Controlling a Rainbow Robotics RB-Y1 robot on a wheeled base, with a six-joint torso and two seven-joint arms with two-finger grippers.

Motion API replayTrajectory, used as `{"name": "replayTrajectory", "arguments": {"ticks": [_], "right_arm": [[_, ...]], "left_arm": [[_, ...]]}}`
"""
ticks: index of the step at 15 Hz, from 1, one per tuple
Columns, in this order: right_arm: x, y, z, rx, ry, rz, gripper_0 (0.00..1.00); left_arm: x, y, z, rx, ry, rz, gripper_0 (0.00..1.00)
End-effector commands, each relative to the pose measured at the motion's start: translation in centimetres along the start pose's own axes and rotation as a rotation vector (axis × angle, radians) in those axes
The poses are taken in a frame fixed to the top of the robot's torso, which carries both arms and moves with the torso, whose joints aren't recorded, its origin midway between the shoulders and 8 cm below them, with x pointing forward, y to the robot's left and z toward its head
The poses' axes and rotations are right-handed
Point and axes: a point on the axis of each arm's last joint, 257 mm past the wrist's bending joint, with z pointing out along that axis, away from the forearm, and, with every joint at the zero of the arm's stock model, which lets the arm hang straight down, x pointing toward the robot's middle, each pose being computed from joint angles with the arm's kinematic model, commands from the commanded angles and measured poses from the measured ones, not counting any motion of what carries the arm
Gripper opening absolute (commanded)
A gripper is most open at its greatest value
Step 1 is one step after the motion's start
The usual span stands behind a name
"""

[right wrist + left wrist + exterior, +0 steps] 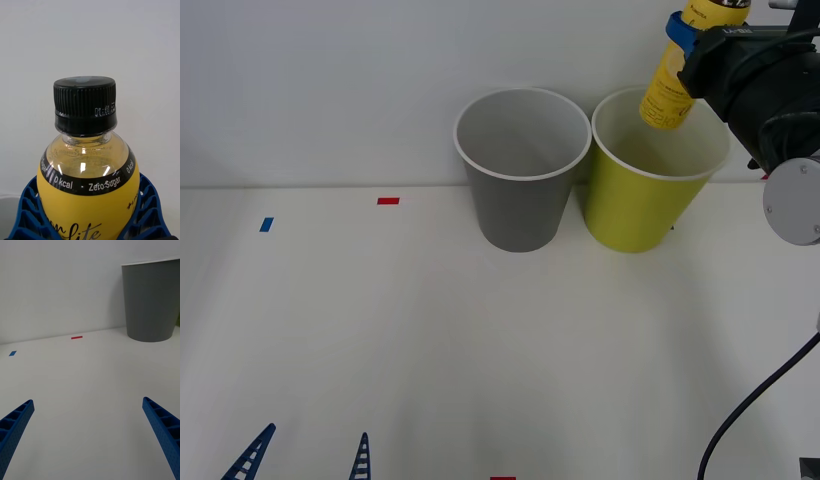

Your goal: Put cans in the gray bin and PET bottles in the light green bin.

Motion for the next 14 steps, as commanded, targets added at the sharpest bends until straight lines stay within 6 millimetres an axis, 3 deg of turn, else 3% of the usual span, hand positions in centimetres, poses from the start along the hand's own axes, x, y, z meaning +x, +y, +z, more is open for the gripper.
{"name": "replayTrajectory", "arguments": {"ticks": [1,5,14], "right_arm": [[0.38,-0.89,0.74,0.015,0.002,-0.02,0.03],[0.12,-1.89,0.64,0.035,-0.002,-0.045,0.03],[0.05,-1.68,0.75,0.031,-0.002,-0.047,0.03]], "left_arm": [[0.0,0.0,0.0,0.0,0.0,0.0,1.0],[0.0,0.0,0.0,0.0,0.0,0.0,1.0],[0.0,0.0,0.0,0.0,0.0,0.0,1.0]]}}
